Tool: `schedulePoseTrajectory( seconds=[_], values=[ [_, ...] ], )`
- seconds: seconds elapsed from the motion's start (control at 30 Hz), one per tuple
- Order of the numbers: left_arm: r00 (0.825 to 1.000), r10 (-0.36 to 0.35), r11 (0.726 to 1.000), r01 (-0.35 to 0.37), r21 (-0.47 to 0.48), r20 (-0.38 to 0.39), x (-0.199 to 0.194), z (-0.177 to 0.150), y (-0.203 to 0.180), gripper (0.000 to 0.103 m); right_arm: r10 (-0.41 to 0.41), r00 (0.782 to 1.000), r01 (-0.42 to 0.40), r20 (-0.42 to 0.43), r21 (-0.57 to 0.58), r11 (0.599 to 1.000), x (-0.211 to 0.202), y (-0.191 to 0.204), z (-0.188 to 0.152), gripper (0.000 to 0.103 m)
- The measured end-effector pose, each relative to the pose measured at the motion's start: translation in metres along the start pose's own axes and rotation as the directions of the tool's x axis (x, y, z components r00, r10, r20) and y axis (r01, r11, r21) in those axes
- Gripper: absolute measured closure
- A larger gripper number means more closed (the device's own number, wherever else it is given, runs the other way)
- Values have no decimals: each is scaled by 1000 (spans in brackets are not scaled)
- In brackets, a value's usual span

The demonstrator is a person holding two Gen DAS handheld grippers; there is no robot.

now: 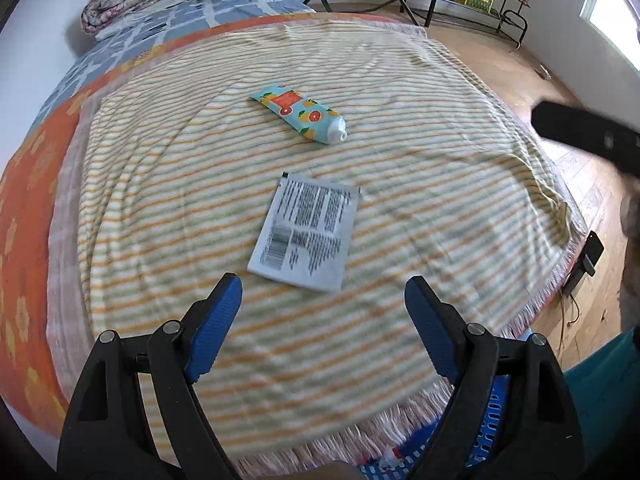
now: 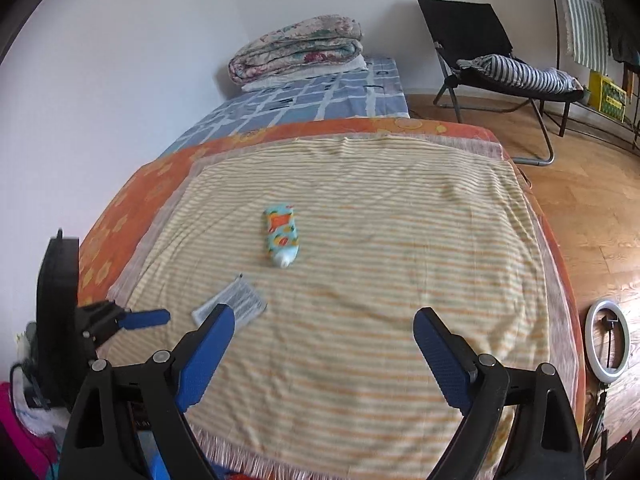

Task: Collect trash
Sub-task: 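Move both tools back over the towel toward the blue tube and white label, then grasp the white printed label with the left tool while the right tool grasps the fruit-print tube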

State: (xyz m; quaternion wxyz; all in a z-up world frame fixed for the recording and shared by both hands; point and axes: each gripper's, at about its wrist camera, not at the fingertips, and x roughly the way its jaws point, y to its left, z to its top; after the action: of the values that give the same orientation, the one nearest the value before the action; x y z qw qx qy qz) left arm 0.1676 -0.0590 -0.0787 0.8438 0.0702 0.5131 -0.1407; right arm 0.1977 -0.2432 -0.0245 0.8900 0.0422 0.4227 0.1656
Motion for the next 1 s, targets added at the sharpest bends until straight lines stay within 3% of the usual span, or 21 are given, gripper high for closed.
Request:
schedulePoseTrajectory(
  seconds=[0.47, 0.8, 1.0],
  values=[
    [998, 16, 1000, -16, -9, -68, 47, 31, 11, 17, 57, 997, -51, -56, 110, 993, 55, -18, 44, 11],
    [997, 40, 999, -41, -5, -59, 55, 36, 12, 17, 81, 993, -69, -87, 127, 989, 80, -14, 52, 11],
    [998, 50, 998, -51, -30, -48, 50, 35, 19, 35, 78, 992, -66, -96, 124, 990, 92, -10, 55, 11]
  ],
)
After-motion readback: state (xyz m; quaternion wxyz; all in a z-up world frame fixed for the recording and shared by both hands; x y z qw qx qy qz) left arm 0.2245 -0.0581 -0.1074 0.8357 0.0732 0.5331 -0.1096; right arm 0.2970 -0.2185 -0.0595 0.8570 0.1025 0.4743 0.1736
